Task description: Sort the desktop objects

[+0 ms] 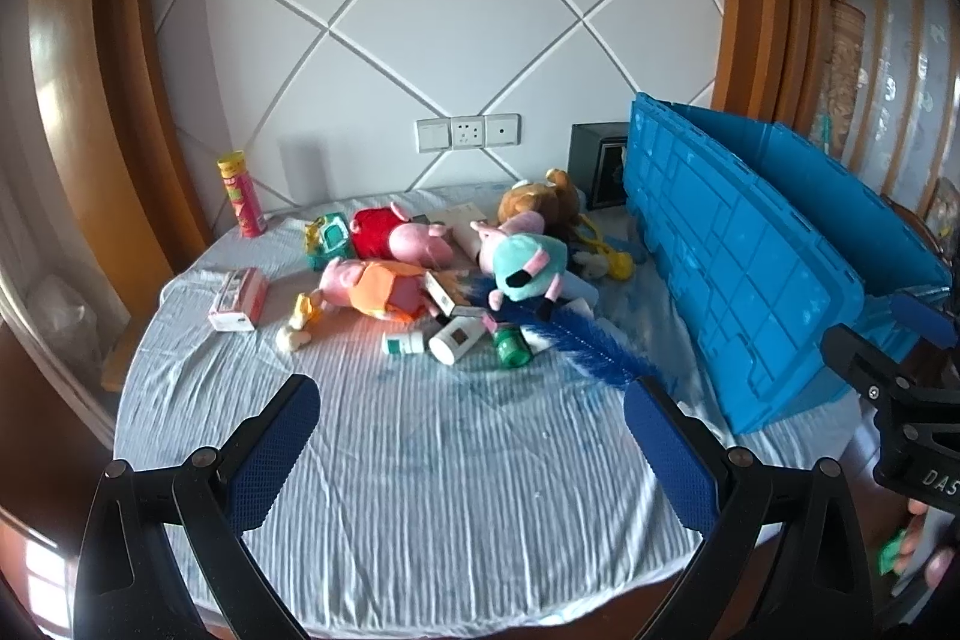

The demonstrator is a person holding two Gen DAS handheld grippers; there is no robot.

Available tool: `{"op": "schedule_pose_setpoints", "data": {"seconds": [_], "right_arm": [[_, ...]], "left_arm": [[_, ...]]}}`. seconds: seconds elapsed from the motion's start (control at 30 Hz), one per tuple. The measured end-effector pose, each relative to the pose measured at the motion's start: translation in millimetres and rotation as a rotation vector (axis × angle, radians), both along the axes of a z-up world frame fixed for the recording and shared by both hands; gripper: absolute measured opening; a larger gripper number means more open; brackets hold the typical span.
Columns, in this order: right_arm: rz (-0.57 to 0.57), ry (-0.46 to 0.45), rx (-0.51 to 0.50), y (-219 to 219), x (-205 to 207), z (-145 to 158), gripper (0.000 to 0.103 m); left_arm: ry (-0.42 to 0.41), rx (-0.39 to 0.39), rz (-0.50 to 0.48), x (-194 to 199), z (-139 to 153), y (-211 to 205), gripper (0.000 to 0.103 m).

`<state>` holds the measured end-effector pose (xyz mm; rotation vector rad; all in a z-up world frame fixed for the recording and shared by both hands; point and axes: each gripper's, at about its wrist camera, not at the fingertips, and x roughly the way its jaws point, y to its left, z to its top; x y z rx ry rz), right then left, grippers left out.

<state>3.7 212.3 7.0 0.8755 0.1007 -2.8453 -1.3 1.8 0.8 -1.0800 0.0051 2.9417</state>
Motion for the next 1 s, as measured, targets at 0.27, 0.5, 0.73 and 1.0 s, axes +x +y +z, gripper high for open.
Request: {"op": "schedule_pose_setpoints", "data": {"seconds": [0.27,0.5,0.73,1.0], "right_arm": [[-0.003,-0.003,0.007,3.0,-0.8,-1.3,0.103],[-0.006,-0.005,0.013,5.6,-1.5,-2.5,0.103],[-0.007,-0.007,0.019,4.6,-1.0,-2.2,0.103],[-0.005,-0.011,0.027,-6.2,-1.7,-2.5,0.103]], "left_arm": [[0.007,-0.003,0.015,4.9,-1.7,-8.8,0.103],[-0.006,-0.024,0.011,-0.4,-2.4,-2.8,0.103],[-0.007,-0.024,0.007,-0.1,-6.0,-2.3,0.103],[-0.011,-0.022,0.013,-2.3,-5.7,-9.8,0.103]]}}
